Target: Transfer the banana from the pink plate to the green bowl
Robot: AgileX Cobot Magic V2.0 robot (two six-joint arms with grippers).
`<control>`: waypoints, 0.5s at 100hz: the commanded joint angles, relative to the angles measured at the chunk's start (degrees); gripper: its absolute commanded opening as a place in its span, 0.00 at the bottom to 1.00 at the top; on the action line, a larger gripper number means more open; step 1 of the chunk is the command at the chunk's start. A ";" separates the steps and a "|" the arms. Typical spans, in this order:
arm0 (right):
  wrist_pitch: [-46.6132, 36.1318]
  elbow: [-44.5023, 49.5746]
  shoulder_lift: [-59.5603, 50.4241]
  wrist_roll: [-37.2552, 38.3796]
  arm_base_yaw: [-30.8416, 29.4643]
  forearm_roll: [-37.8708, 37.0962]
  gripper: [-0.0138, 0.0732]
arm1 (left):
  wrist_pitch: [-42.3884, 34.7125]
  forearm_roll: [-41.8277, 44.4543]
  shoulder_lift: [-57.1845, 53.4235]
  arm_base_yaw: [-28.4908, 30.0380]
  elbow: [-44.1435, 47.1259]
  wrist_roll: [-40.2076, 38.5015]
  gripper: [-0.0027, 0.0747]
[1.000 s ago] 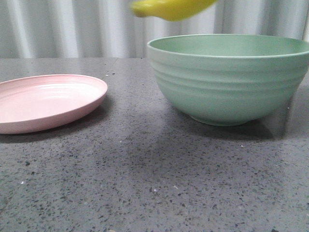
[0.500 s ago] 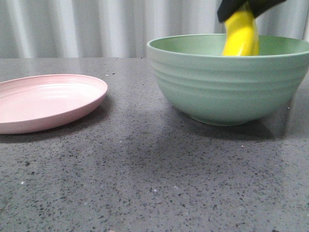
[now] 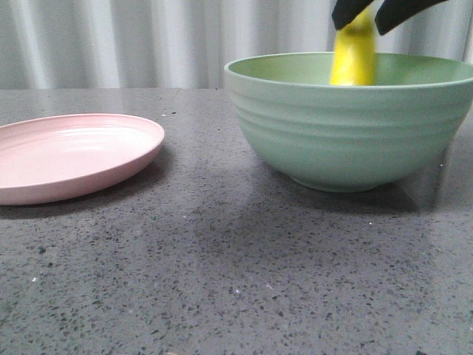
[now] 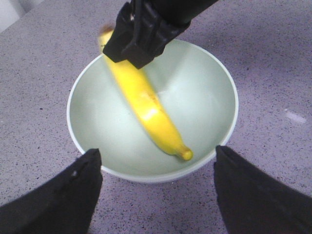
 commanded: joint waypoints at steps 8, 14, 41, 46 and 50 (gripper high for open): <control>-3.90 -1.96 -5.09 -0.52 -0.21 -2.23 0.52 | -4.54 -0.35 -1.66 -0.28 -1.93 0.05 0.58; -3.11 -1.96 -6.54 -0.52 -0.21 -3.83 0.50 | -4.84 -0.35 -1.76 -0.28 -1.93 0.05 0.50; 3.95 -0.55 -15.26 -0.52 -0.21 -5.23 0.08 | -4.74 -0.89 -3.94 -0.28 -1.16 -0.64 0.01; 3.35 1.13 -17.41 -0.52 -0.21 -5.23 0.08 | -4.74 -0.88 -4.68 -0.28 -1.09 -1.26 0.01; 2.92 2.40 -19.04 -0.52 -0.21 -5.23 0.08 | -4.74 -0.88 -5.45 -0.28 -1.01 -1.26 0.01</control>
